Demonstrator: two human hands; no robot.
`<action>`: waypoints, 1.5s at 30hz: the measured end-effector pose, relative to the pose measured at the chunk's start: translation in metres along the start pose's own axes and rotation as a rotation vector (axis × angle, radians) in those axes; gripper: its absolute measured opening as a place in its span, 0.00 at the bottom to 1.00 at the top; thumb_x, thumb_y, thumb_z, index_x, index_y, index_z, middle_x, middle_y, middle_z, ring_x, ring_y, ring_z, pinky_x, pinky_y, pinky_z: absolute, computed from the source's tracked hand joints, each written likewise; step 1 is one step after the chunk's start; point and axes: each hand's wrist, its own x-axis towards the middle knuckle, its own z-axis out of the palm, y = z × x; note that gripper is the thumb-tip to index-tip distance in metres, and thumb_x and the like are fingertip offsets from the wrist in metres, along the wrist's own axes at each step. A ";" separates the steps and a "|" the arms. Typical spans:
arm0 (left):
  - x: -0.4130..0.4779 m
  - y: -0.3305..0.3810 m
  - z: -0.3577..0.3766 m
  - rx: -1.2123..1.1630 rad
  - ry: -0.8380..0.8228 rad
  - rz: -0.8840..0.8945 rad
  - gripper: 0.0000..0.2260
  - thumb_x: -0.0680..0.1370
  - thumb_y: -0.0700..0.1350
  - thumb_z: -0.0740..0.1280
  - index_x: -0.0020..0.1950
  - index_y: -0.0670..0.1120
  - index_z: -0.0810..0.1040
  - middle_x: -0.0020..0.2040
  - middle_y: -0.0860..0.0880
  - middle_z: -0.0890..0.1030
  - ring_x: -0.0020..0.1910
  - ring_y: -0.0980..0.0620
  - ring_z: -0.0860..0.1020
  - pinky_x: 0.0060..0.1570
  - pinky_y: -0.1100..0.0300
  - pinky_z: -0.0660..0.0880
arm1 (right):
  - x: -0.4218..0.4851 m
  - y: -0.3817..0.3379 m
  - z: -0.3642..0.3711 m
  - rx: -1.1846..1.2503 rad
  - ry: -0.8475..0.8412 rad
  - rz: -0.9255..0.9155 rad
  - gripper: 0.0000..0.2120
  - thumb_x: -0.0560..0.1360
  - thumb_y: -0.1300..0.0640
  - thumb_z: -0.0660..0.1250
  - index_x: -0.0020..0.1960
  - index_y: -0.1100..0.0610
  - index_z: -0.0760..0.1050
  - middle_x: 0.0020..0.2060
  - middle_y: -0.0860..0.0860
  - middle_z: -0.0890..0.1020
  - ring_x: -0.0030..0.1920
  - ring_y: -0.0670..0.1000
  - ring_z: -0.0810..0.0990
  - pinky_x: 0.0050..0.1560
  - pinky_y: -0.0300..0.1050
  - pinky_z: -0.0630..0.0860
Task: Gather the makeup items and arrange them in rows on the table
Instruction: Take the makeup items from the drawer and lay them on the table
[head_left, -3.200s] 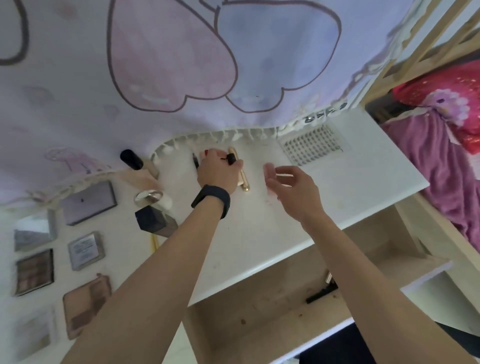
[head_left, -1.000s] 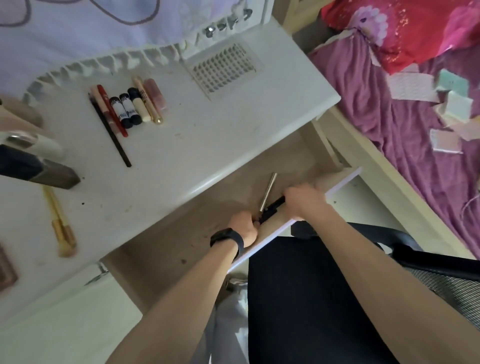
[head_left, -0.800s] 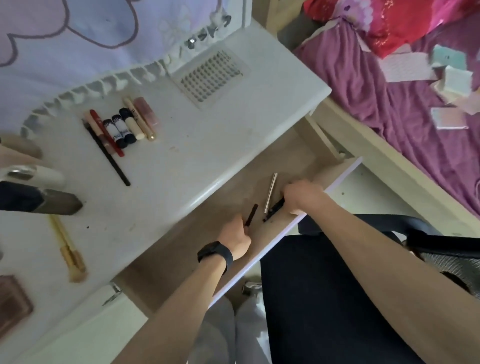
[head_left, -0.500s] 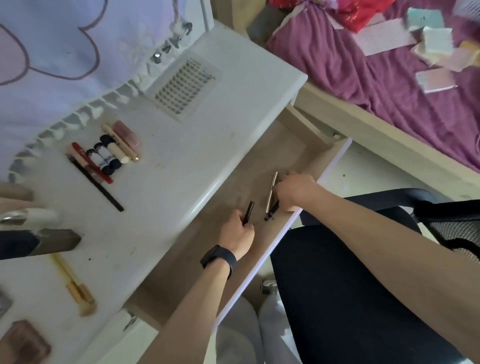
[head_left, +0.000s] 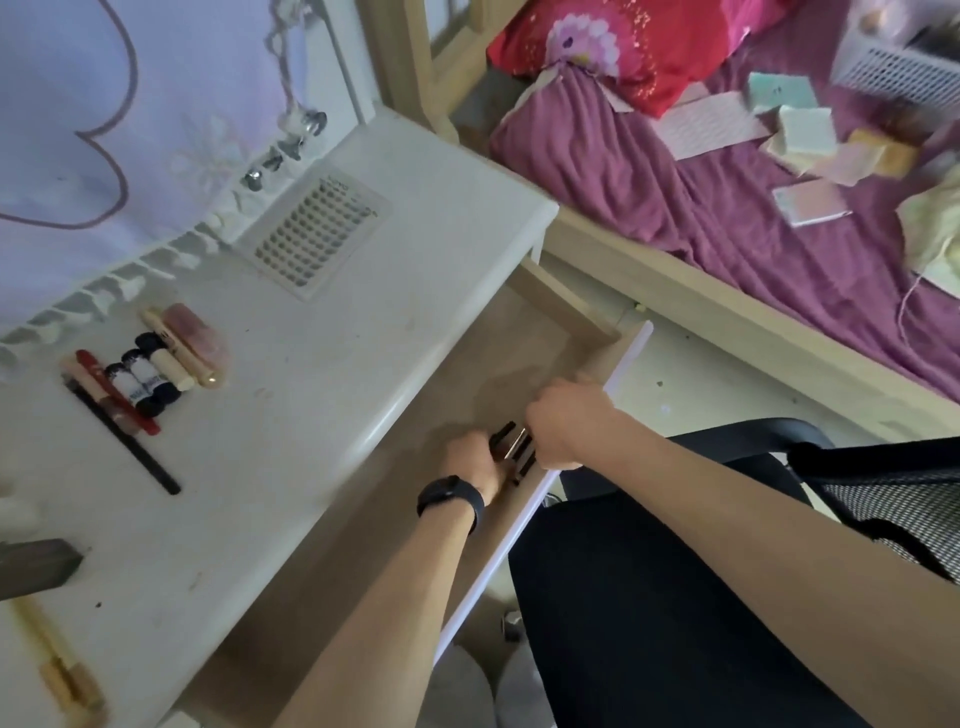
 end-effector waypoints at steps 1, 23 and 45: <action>0.002 0.002 0.001 0.052 0.010 0.002 0.06 0.77 0.47 0.69 0.49 0.45 0.79 0.45 0.45 0.84 0.43 0.44 0.82 0.39 0.55 0.78 | -0.002 0.004 0.003 -0.006 0.024 -0.005 0.06 0.73 0.57 0.64 0.48 0.51 0.77 0.50 0.51 0.77 0.57 0.54 0.72 0.65 0.52 0.64; -0.103 -0.017 -0.046 -0.366 0.149 0.165 0.13 0.83 0.47 0.61 0.68 0.50 0.68 0.46 0.57 0.82 0.36 0.64 0.77 0.32 0.71 0.69 | -0.078 0.014 -0.013 1.374 0.508 0.201 0.10 0.86 0.54 0.54 0.51 0.54 0.72 0.37 0.48 0.83 0.34 0.44 0.80 0.41 0.40 0.77; -0.131 -0.137 -0.217 -1.143 0.860 -0.345 0.04 0.83 0.45 0.61 0.57 0.49 0.69 0.51 0.48 0.80 0.45 0.51 0.83 0.43 0.52 0.80 | -0.021 -0.181 -0.120 1.469 0.258 -0.080 0.08 0.76 0.53 0.72 0.54 0.47 0.80 0.45 0.47 0.87 0.40 0.47 0.82 0.38 0.40 0.78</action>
